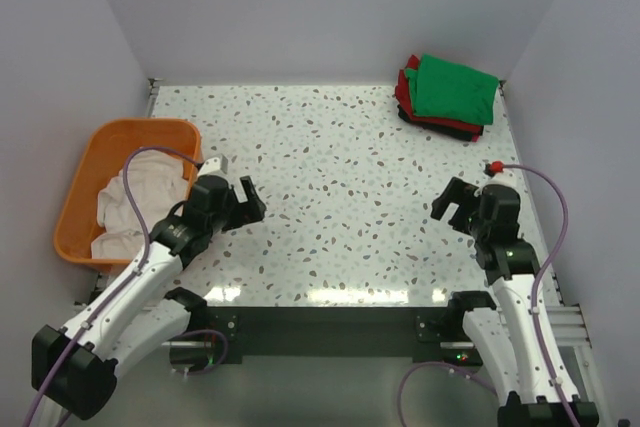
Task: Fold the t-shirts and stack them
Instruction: Neatly place the folded tshirt to the corner
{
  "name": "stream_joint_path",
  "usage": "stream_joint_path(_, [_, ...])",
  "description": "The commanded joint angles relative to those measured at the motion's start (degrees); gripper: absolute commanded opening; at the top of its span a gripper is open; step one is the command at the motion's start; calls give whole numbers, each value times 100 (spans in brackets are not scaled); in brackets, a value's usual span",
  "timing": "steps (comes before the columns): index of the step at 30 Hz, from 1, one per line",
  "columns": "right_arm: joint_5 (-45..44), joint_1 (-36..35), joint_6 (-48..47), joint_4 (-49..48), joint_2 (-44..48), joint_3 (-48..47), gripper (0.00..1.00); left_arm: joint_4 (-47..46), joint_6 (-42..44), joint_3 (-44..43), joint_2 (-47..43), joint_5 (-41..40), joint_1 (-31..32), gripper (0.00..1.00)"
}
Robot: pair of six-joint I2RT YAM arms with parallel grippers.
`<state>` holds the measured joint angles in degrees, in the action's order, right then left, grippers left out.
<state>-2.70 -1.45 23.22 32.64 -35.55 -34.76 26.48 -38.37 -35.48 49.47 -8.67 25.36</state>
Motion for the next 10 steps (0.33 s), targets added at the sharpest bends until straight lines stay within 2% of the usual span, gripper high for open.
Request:
stream_joint_path(1, [-196, 14, 104, 40, -118, -259, 99, 173, -13, -72, -131, -126, -5, 100])
stream_joint_path(10, [-240, 14, 33, -65, -145, -189, 99, 147, 40, -143, -52, -267, -5, 100])
